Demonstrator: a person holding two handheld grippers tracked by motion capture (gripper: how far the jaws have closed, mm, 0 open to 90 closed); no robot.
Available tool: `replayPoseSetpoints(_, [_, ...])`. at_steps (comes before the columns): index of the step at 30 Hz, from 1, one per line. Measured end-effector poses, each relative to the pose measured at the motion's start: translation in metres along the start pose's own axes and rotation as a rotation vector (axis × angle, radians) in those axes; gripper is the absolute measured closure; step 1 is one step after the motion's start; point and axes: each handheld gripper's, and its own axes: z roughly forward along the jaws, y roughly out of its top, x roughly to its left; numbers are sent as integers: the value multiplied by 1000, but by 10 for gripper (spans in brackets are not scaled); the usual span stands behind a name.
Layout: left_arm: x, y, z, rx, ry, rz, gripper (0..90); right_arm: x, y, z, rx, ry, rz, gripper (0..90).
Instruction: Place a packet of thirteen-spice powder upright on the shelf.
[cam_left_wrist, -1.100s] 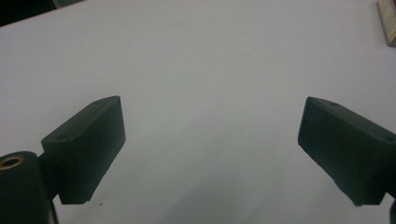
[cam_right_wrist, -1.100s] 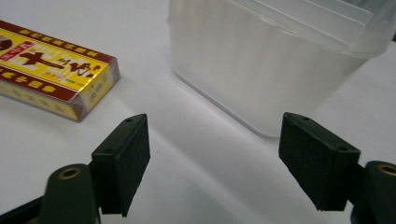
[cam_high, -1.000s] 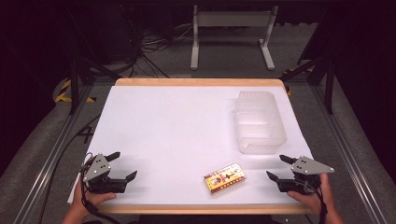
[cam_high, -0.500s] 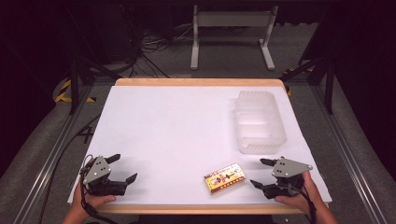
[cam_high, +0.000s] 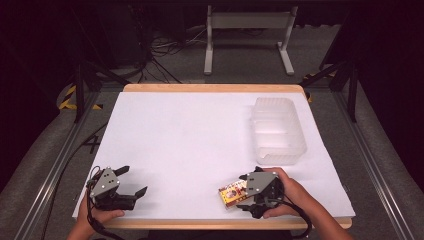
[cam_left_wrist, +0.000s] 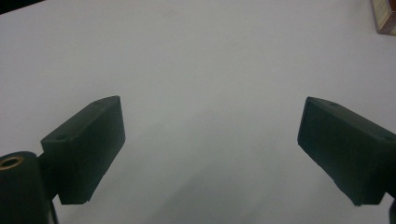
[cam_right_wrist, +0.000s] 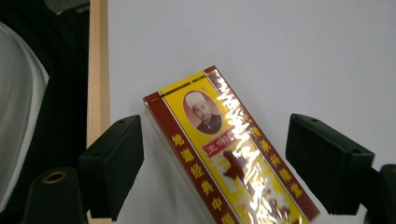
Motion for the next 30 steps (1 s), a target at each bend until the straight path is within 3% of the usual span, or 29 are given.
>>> replayPoseSetpoints(10, [0, -1, 0, 5, -5, 3, 82, -9, 24, 37, 134, 155, -76, 188])
replayPoseSetpoints(11, [0, -1, 0, 5, -5, 3, 82, -9, 24, 37, 134, 155, -76, 188])
replayPoseSetpoints(12, [0, -1, 0, 7, -6, 4, 82, -8, 29, 43, 168, 163, -93, 189])
replayPoseSetpoints(17, [0, -1, 0, 9, -7, 3, 82, -11, 35, 50, 183, 178, -106, 199])
replayPoseSetpoints(22, [0, -2, 0, 12, -12, 4, 82, -11, 41, 64, 252, 227, -144, 254])
replayPoseSetpoints(26, [1, -2, -1, 12, -11, 2, 82, -14, 43, 64, 243, 235, -154, 279])
replayPoseSetpoints(30, [1, -2, -1, 8, -14, 4, 82, -19, 43, 59, 214, 202, -122, 292])
